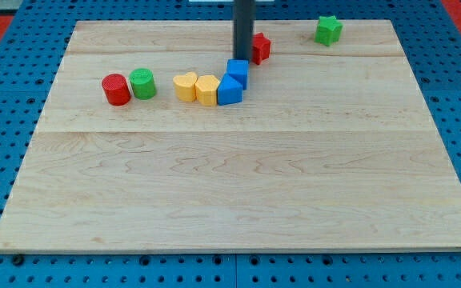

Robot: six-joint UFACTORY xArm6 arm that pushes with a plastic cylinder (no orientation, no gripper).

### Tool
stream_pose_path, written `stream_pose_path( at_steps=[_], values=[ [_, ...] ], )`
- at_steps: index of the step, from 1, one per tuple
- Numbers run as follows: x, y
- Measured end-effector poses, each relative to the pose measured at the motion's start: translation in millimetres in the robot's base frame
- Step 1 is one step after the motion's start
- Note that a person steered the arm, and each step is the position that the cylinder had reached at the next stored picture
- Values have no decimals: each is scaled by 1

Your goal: Move the red star diagonally bottom left to the green star

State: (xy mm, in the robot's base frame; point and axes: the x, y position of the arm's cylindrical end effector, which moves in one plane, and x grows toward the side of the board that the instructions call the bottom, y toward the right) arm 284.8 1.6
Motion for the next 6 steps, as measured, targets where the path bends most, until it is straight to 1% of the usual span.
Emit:
stream_pose_path(
  at_steps=[1,2,3,4,5,6],
  values=[
    [-17,-44],
    [-50,-1],
    [-46,41],
    [-30,61],
    [-26,22],
    [-6,23]
  ],
)
